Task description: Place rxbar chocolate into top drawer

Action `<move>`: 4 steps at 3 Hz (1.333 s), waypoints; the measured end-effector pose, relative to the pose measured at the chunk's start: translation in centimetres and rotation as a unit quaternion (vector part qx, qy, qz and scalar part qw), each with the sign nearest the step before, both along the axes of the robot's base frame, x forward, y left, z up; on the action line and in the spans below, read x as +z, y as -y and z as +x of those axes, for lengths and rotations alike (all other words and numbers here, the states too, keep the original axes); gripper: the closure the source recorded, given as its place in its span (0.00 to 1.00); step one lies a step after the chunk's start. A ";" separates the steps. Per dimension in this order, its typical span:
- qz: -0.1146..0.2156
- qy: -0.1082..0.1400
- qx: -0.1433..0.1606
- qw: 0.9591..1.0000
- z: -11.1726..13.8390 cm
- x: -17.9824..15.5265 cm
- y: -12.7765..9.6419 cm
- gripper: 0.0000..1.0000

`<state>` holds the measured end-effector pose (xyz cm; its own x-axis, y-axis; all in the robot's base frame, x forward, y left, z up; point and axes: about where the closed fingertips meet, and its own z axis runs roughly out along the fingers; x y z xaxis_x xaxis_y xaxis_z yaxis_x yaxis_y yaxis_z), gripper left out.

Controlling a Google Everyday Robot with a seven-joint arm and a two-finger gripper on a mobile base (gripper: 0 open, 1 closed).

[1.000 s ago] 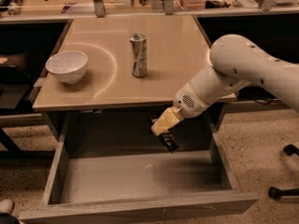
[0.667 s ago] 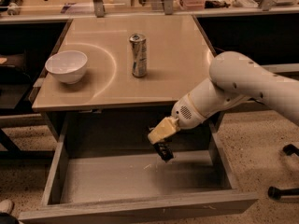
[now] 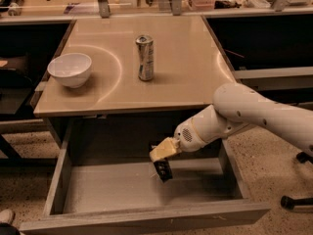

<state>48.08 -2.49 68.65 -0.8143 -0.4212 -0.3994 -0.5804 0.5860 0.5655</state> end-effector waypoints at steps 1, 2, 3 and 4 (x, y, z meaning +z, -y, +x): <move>-0.005 0.009 -0.007 1.000 1.7 -1.9 -0.6 1.00; -0.009 0.005 -0.007 1.000 3.0 -3.9 -1.4 1.00; -0.013 -0.009 -0.008 1.000 3.6 -5.6 -1.9 1.00; -0.013 -0.010 -0.008 1.000 3.6 -5.6 -1.9 0.81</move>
Offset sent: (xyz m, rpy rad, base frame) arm 0.0458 0.0203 -0.0627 -0.0295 -0.0020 -0.0210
